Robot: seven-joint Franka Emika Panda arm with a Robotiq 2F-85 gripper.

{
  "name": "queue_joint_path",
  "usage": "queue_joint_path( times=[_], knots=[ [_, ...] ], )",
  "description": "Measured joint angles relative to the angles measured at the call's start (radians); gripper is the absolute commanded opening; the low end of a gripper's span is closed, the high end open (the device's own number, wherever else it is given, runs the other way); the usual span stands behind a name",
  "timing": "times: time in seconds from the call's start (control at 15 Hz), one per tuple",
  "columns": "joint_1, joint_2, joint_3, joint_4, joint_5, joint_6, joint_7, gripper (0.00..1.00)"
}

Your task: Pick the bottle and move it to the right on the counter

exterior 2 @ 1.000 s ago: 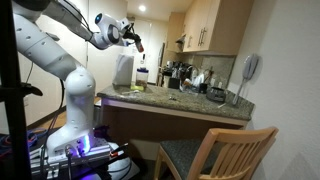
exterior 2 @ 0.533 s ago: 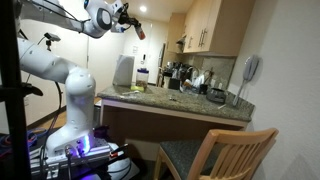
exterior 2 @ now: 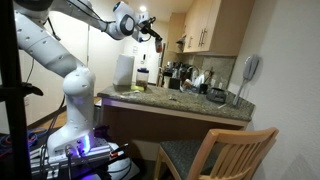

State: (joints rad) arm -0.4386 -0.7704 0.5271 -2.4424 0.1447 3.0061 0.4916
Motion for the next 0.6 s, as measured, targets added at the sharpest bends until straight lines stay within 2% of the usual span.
queue_joint_path(
  times=[0.07, 0.13, 0.33, 0.4, 0.6],
  knots=[
    [-0.028, 0.062, 0.009, 0.027, -0.005, -0.018, 0.017, 0.12],
    [-0.065, 0.122, 0.029, 0.053, -0.023, -0.044, 0.037, 0.37],
    [-0.069, 0.167, 0.027, 0.064, -0.047, -0.030, 0.045, 0.37],
    [-0.061, 0.153, 0.022, 0.063, -0.047, -0.032, 0.046, 0.12],
    [-0.057, 0.138, 0.021, 0.039, -0.063, -0.045, 0.057, 0.12]
  ],
)
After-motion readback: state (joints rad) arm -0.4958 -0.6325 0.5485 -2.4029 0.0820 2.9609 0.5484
